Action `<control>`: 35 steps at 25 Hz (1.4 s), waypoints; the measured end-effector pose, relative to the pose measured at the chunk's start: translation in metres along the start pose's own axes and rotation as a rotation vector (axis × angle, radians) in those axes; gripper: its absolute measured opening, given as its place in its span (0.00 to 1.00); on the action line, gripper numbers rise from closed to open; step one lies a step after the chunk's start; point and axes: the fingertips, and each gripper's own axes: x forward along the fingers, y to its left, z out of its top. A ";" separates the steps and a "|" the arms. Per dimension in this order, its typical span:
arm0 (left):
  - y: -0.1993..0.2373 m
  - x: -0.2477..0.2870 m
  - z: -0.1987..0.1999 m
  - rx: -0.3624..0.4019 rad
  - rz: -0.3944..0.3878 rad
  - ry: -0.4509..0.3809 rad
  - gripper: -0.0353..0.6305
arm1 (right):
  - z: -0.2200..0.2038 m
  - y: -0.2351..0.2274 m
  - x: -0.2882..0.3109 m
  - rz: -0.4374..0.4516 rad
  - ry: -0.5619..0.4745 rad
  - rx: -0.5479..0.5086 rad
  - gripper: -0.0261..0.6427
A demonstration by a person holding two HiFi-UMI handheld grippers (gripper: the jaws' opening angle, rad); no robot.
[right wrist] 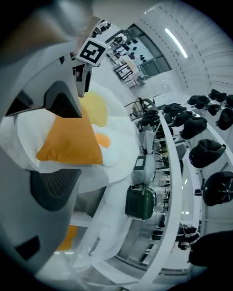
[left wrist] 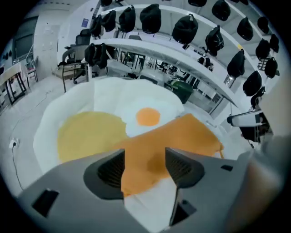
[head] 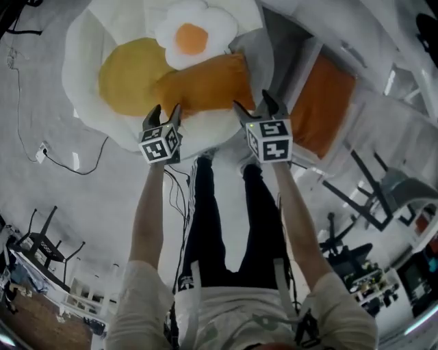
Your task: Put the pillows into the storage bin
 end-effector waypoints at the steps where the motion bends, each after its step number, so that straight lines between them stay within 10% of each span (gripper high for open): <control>1: 0.007 0.006 -0.013 0.031 0.007 0.045 0.45 | -0.010 0.001 0.010 0.002 0.033 -0.011 0.56; 5: 0.017 0.021 -0.071 0.300 -0.015 0.253 0.47 | -0.043 0.010 0.032 0.011 0.158 -0.071 0.56; 8: 0.021 0.029 -0.095 0.356 -0.029 0.329 0.47 | -0.057 0.013 0.039 0.022 0.207 -0.089 0.56; 13: 0.027 0.043 -0.099 0.217 0.102 0.358 0.46 | -0.066 -0.003 0.045 -0.031 0.209 -0.016 0.25; 14: 0.026 0.045 -0.094 0.199 0.125 0.354 0.37 | -0.066 -0.002 0.046 -0.027 0.223 -0.014 0.22; 15: 0.024 0.045 -0.089 0.193 0.147 0.351 0.07 | -0.066 -0.001 0.046 -0.022 0.232 -0.019 0.19; 29: 0.010 -0.003 -0.037 0.001 0.161 0.239 0.06 | 0.034 0.046 -0.036 0.095 -0.104 0.050 0.06; 35: -0.034 -0.029 0.014 -0.050 0.091 0.073 0.06 | 0.092 -0.020 -0.131 0.004 -0.311 0.176 0.06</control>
